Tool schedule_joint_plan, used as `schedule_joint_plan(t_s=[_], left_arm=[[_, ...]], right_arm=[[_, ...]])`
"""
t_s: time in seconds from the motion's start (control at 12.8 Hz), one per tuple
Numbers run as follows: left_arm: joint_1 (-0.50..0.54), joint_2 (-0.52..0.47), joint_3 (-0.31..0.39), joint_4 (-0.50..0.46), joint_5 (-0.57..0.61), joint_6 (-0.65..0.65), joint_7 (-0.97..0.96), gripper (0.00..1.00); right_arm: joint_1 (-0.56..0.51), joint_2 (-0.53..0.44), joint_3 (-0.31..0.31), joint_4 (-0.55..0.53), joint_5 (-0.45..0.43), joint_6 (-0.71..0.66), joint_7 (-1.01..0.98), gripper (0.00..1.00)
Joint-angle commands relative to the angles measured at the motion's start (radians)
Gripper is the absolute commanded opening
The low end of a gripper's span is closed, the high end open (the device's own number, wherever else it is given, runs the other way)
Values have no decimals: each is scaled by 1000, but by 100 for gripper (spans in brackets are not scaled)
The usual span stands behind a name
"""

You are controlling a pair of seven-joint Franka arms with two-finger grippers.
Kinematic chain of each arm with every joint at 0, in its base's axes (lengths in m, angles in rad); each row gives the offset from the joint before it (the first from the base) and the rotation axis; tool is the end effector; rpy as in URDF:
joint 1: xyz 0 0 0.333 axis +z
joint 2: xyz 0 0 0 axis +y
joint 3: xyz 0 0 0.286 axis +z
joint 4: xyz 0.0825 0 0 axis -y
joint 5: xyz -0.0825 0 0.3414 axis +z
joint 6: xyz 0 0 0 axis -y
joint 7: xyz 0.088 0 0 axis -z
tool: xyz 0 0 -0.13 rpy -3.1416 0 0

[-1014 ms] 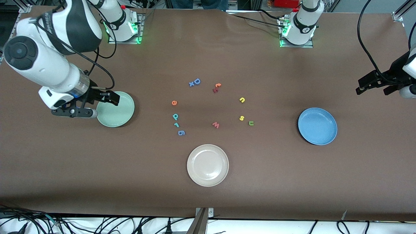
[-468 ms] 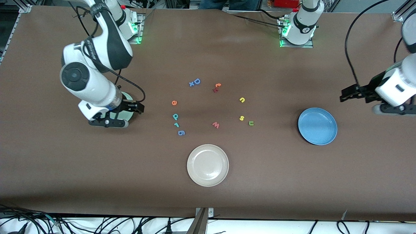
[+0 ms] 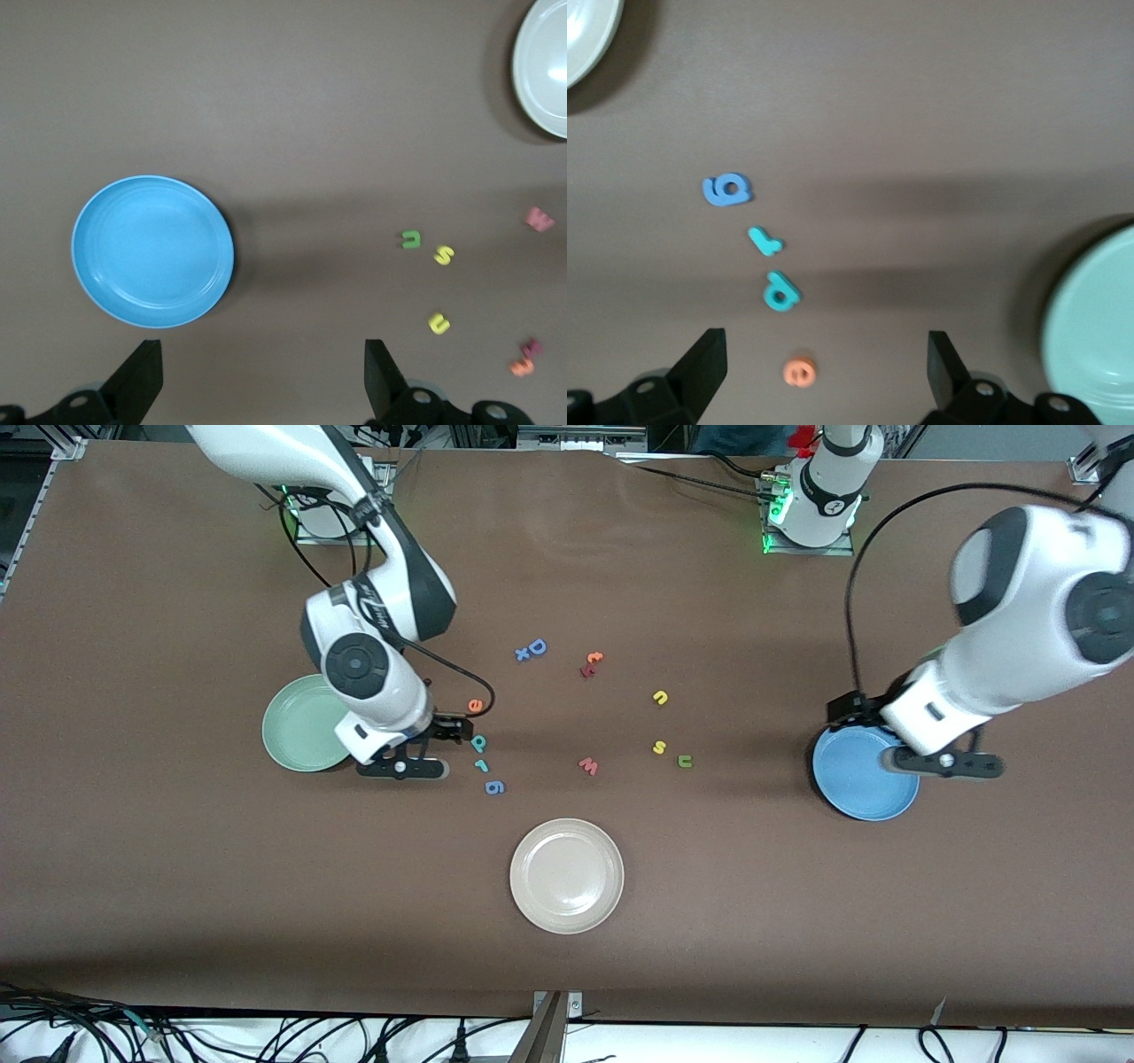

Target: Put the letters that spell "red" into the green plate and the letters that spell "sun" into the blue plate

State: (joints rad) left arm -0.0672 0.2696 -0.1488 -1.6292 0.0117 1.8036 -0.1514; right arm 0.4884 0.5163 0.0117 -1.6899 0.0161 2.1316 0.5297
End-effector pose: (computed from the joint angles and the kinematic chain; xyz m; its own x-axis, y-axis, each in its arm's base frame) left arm 0.5686 -0.1169 0.4186 0.9933 -0.0647 -0.0953 -0.0636 -0.9979 0.0142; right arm 0.5392 0.2952 0.2686 0.9964 -0.0407 -0.0738 -0.0392 -0.9990 0.0215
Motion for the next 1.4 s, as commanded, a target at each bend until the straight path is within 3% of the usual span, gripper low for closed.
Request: schedule_joint_plan(t_s=[0.0, 0.16, 0.39, 0.78, 1.01, 1.33], left_arm=[[-101, 72, -2, 6, 85, 57, -121, 100], [-108, 133, -3, 3, 71, 120, -113, 100], [-149, 195, -5, -39, 70, 230, -109, 99], [-172, 197, -5, -222, 65, 517, -125, 99], [-204, 227, -3, -244, -48, 586, -161, 96], [-223, 269, -3, -259, -47, 635, -195, 92]], right_arm=[[36, 47, -6, -8, -2, 74, 68, 100], [38, 51, -6, -62, -2, 146, 70, 93], [53, 56, -4, -92, -2, 160, 85, 61], [68, 94, -4, -96, -2, 218, 85, 59], [90, 117, -6, -99, -2, 246, 85, 59], [90, 131, -7, -102, -7, 278, 88, 59]])
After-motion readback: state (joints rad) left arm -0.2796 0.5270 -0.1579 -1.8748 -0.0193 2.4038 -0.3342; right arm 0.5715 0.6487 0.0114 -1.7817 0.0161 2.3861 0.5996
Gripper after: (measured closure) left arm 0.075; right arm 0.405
